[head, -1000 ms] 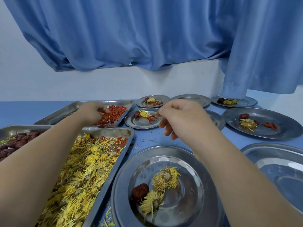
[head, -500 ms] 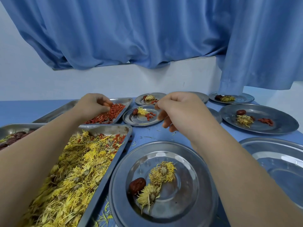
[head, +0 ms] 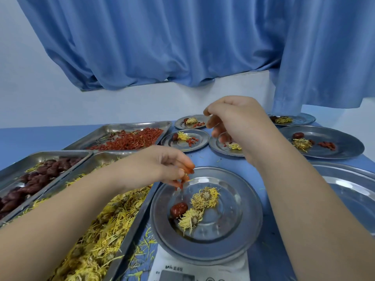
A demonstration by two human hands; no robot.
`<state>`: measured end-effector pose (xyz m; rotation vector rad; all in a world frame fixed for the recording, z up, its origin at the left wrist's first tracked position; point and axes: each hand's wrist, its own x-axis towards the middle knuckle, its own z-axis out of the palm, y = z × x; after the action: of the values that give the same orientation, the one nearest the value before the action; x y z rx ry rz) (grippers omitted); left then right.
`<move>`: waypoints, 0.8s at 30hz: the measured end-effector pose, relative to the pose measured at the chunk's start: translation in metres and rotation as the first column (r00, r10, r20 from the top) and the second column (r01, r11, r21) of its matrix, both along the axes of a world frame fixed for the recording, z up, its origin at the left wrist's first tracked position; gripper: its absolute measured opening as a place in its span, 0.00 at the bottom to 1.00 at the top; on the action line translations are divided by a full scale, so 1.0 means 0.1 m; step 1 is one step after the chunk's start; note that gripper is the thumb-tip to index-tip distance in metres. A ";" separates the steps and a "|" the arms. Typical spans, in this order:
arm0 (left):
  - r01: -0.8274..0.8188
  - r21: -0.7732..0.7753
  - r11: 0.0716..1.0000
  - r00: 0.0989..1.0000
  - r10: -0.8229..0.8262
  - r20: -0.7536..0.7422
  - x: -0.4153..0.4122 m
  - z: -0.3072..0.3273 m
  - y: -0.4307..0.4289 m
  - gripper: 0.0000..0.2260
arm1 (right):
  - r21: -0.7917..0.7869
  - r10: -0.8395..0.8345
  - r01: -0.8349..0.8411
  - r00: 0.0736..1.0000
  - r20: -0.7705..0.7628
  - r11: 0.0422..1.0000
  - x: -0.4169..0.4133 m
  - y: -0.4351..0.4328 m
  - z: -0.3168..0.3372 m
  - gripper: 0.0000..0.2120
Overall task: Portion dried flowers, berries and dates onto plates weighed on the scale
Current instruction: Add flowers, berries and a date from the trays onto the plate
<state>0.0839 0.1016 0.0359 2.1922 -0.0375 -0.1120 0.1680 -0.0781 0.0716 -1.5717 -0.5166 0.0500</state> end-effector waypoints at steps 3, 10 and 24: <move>-0.058 -0.156 0.986 0.998 0.056 -0.017 -0.07 0.01 0.00 0.09 | 0.016 0.015 -0.015 1.000 -0.003 1.000 -0.02 -0.01 0.04 0.07; -0.192 -0.084 0.978 0.969 0.202 0.141 -0.09 -0.03 -0.21 0.10 | -0.052 0.029 -0.026 0.998 0.050 0.998 -0.03 -0.04 0.08 0.06; -0.194 -0.154 0.969 0.959 0.220 0.177 -0.15 -0.05 -0.20 0.14 | -0.461 0.211 -0.113 0.963 0.167 0.880 -0.02 -0.17 0.05 0.07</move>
<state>0.0684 0.0813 0.0310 2.0505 0.0746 0.2161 0.1662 -0.0950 0.0769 -1.9952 -0.8529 0.1392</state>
